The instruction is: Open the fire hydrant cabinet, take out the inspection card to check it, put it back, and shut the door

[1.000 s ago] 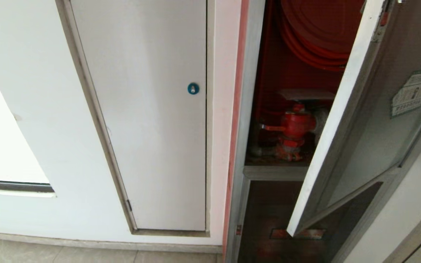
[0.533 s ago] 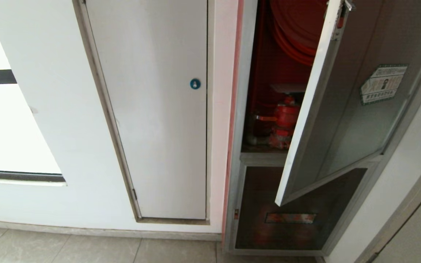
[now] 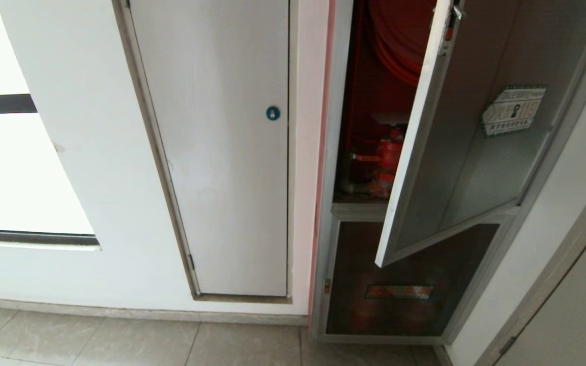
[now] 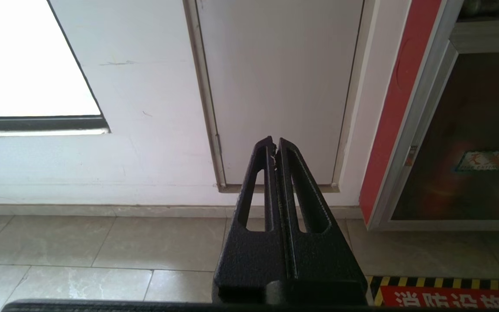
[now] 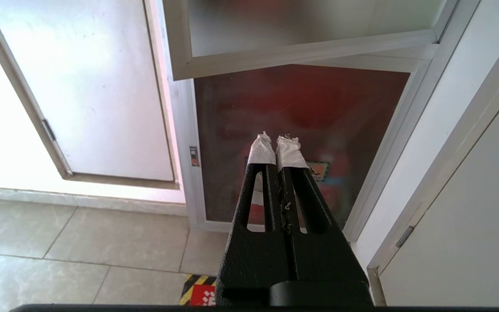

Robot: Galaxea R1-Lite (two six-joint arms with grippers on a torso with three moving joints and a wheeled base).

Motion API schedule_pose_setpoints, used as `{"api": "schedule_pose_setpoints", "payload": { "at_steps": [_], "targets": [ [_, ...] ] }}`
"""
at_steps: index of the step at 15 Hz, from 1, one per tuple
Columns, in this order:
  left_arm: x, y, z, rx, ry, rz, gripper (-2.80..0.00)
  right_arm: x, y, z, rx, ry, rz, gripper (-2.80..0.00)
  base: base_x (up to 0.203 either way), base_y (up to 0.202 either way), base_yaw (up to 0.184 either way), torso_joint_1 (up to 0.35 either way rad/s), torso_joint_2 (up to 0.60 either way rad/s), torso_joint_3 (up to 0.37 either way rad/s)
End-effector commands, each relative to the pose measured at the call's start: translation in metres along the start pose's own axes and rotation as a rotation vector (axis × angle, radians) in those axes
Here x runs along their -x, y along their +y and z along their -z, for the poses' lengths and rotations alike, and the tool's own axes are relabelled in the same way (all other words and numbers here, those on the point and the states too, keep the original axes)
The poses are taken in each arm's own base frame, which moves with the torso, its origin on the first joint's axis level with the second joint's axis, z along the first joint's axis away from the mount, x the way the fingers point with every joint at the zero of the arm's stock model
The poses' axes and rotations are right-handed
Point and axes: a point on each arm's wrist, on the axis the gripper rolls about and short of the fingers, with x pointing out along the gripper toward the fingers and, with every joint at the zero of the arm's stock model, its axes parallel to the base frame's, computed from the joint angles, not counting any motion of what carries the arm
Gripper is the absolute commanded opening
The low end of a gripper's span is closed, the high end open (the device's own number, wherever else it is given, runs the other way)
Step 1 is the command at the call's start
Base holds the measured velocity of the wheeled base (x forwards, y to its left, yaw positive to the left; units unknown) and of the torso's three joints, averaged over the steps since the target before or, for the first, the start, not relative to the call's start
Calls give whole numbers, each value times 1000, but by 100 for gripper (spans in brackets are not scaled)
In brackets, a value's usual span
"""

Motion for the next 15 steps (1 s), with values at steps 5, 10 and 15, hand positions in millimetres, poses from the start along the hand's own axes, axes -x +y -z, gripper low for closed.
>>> {"api": "schedule_pose_setpoints", "payload": {
  "at_steps": [5, 10, 15],
  "targets": [
    [-1, 0, 2, 1, 6, 0, -280, 0, 0, 0, 1, -1, -1, -280, 0, 0, 0, 0, 0, 0],
    [-1, 0, 2, 1, 6, 0, -280, 0, 0, 0, 0, 0, -1, -280, 0, 0, 0, 0, 0, 0],
    [-1, 0, 2, 1, 6, 0, -280, 0, 0, 0, 1, -2, -1, -280, 0, 0, 0, 0, 0, 0]
  ]
}}
